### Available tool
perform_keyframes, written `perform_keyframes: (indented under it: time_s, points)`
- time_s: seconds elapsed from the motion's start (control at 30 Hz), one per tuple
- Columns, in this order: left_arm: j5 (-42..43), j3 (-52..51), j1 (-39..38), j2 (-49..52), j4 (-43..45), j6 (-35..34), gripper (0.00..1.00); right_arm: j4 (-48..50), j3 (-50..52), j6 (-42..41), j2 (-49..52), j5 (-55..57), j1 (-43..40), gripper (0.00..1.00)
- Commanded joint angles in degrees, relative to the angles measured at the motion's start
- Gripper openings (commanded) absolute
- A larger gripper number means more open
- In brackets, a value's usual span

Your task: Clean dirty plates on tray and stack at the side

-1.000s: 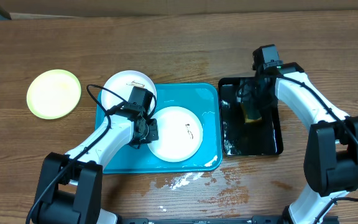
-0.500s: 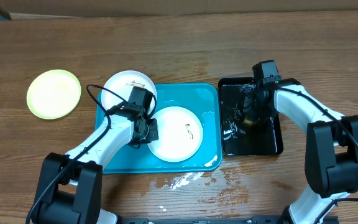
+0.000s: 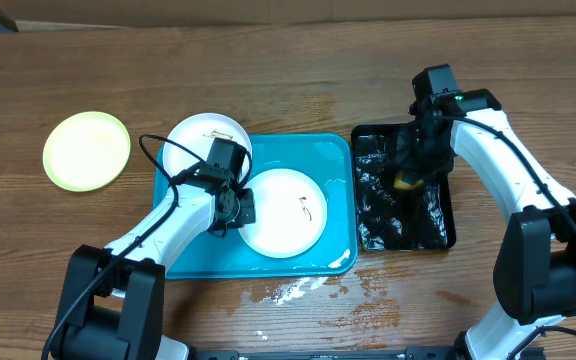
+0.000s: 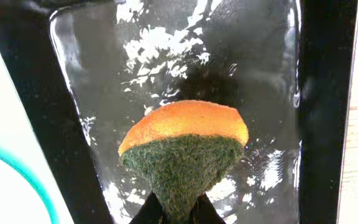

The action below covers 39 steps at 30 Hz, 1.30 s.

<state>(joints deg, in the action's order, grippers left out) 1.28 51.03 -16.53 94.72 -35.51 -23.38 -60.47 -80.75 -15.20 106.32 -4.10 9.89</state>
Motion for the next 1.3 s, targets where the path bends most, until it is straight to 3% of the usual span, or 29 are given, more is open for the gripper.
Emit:
perform_keyframes:
  time_s: [0.0,0.23,0.4,0.47,0.57,0.77,1.03,1.2,1.27]
  points:
    - [-1.44,-0.26,-0.26,0.5,0.0,1.03,0.04,0.22,-0.96,-0.02,-1.57,-0.74,0.33,0.04]
    - [-1.29,-0.26,-0.24,0.5,-1.31,-2.73,0.04,-1.01,-0.96,-0.31,-1.57,-4.17,0.26,0.04]
    - [0.7,-0.26,0.33,0.5,-3.34,-5.4,0.04,-1.2,-0.96,-12.52,-1.53,-4.13,0.22,0.04]
    - [4.55,-0.24,0.9,0.5,-3.54,-5.42,0.05,-1.44,-0.94,-18.27,-1.53,-4.11,0.22,0.04]
    - [11.13,-0.26,1.97,0.5,-3.41,-7.21,0.04,-1.29,-0.94,-20.63,-1.53,-3.78,0.39,0.04]
    - [11.67,-0.24,3.26,0.5,-1.46,-14.67,0.04,0.0,-0.85,-20.09,-1.53,1.11,0.39,0.04]
    - [8.61,-0.2,3.39,0.5,0.2,-17.14,0.04,1.79,-0.83,-3.17,-1.53,1.66,0.5,0.04]
    - [8.74,-0.2,3.39,0.5,-0.57,-16.63,0.04,1.11,-0.83,-2.32,-1.53,1.44,0.5,0.04]
    - [8.85,-0.17,3.39,0.44,-0.68,-14.75,0.09,1.25,-0.83,-2.29,-1.53,1.44,0.5,0.04]
